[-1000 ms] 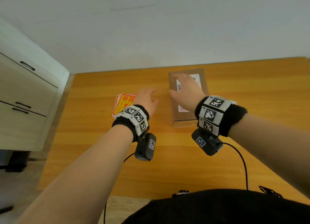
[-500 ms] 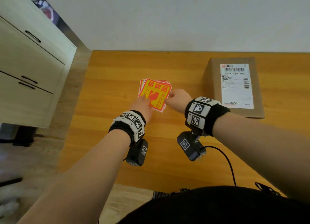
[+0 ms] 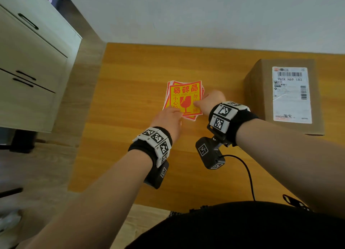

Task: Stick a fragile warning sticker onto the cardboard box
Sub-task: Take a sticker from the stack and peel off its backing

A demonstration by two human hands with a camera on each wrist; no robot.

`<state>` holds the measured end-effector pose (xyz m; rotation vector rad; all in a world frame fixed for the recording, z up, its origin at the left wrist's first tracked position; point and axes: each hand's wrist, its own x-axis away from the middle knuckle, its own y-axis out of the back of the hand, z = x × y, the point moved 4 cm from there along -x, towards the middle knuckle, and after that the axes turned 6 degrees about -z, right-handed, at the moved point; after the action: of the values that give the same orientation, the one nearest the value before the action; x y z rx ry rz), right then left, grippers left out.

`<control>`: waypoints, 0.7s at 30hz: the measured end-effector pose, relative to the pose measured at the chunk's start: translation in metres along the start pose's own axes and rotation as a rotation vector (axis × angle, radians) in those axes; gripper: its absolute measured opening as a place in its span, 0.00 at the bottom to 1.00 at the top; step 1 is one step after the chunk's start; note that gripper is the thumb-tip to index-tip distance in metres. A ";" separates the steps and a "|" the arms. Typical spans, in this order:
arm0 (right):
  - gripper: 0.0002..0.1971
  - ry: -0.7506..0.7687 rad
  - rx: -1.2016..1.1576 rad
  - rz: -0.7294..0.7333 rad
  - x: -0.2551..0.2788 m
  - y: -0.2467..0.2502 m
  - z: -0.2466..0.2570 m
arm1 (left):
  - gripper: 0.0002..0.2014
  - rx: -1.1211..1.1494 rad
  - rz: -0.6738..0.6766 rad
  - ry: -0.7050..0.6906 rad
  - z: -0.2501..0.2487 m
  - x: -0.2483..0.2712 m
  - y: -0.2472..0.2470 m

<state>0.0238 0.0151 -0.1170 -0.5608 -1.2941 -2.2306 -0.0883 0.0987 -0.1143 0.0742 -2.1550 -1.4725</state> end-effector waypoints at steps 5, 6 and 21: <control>0.19 0.096 0.028 -0.057 0.002 0.007 0.002 | 0.20 0.148 0.011 0.051 0.005 -0.001 0.007; 0.17 0.116 0.006 -0.078 0.005 0.011 0.003 | 0.20 0.199 -0.028 0.088 0.008 0.000 0.009; 0.16 0.321 -0.324 -0.301 0.031 0.099 0.010 | 0.02 1.053 -0.295 0.313 -0.012 -0.002 0.076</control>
<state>0.0600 -0.0251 -0.0281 -0.1074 -0.9068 -2.6685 -0.0631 0.1201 -0.0448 0.9422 -2.4502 -0.2564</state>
